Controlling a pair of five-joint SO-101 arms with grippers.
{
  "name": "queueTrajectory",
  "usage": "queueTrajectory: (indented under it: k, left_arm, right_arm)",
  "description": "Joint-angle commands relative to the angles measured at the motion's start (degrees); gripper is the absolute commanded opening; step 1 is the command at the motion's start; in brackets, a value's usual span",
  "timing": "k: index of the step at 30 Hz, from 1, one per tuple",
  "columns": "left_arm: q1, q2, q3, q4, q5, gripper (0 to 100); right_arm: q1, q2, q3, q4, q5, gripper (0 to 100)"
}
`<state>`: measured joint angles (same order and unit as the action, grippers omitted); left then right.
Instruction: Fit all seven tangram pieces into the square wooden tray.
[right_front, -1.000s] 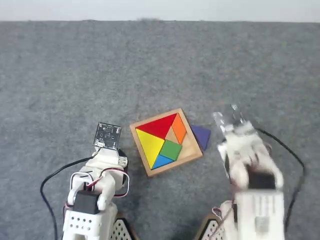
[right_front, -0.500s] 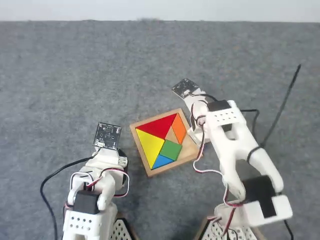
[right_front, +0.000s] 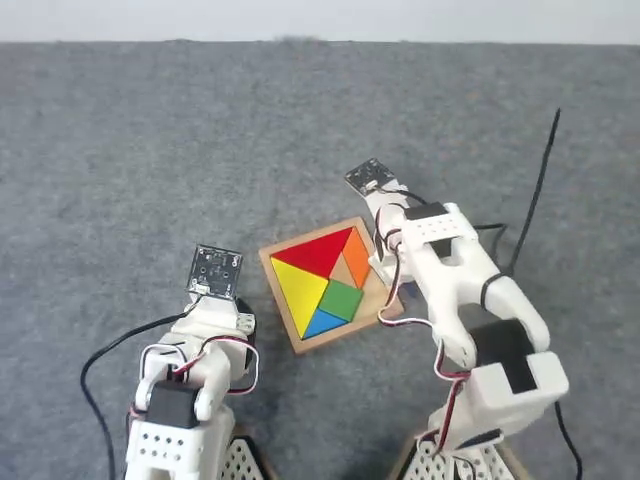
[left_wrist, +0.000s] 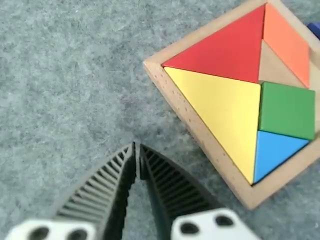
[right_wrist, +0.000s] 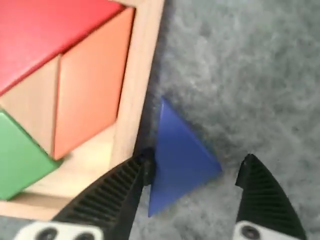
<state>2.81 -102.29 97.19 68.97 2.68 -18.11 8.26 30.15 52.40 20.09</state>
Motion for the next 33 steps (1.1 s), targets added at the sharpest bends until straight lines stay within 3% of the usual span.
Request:
queueTrajectory:
  k: [1,11,16,18,24,33]
  left_arm:
    - [0.09,-0.79,-0.66,0.26,0.70,1]
    - [0.09,-0.79,-0.66,0.26,0.70,1]
    - [0.09,-0.79,-0.66,0.26,0.70,1]
    - [0.09,-0.79,-0.66,0.26,0.70,1]
    - [0.09,-0.79,-0.66,0.26,0.70,1]
    - [0.09,-0.79,-0.66,0.26,0.70,1]
  right_arm:
    - [-1.71,1.10,-2.02,-1.10,1.32,29.6]
    - [-1.71,1.89,-2.02,2.24,1.41,29.0]
    - [-1.71,1.89,-2.02,2.68,0.97,14.6]
    - [-1.71,1.80,-1.93,2.68,0.88,13.1]
    - [-0.84,-0.31,-2.29,3.82,-6.68,12.7]
    - [-0.92,-22.02,-4.84,19.30,-16.09,12.8]
